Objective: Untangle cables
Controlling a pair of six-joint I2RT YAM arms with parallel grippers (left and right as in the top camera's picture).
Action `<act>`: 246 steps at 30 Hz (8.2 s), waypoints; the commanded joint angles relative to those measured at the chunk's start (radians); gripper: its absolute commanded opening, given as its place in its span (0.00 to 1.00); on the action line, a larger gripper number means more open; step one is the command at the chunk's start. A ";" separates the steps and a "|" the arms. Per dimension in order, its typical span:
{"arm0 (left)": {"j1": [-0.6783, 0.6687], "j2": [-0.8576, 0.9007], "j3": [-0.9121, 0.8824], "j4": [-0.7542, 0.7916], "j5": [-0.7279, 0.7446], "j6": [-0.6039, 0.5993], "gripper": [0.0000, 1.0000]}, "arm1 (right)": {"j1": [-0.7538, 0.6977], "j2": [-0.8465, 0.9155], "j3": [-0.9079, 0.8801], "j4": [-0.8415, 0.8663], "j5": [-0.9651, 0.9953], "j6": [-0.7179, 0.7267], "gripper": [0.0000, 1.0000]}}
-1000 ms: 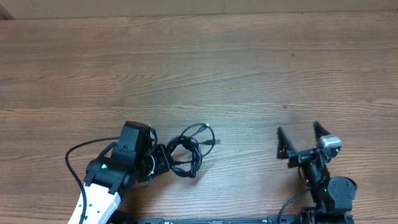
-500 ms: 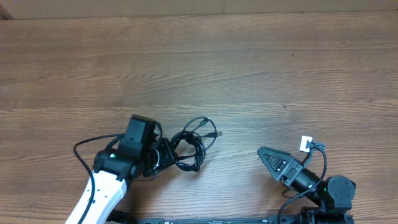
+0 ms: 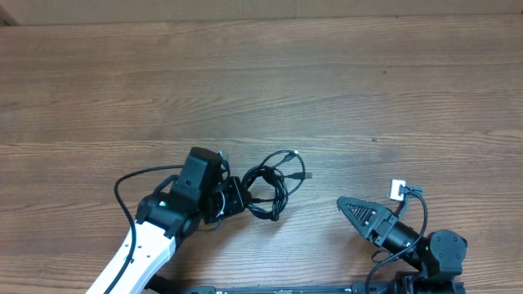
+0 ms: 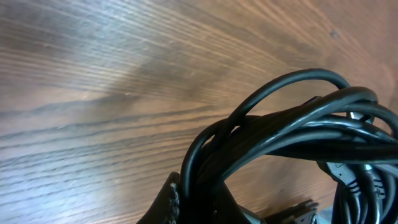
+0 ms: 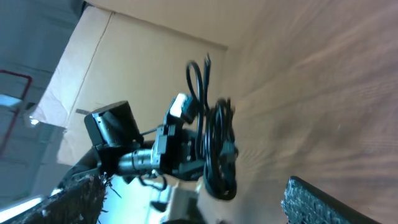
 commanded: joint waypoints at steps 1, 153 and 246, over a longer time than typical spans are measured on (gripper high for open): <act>-0.017 -0.001 0.002 0.008 -0.048 -0.033 0.04 | -0.002 -0.008 -0.010 -0.002 -0.078 0.128 0.90; -0.225 0.000 0.002 -0.286 -0.457 -0.266 0.04 | 0.721 1.011 0.480 -0.380 0.410 -0.518 0.60; -0.121 0.000 0.002 -0.152 -0.317 -0.396 0.04 | 0.721 1.121 0.480 -0.328 0.457 -0.581 0.45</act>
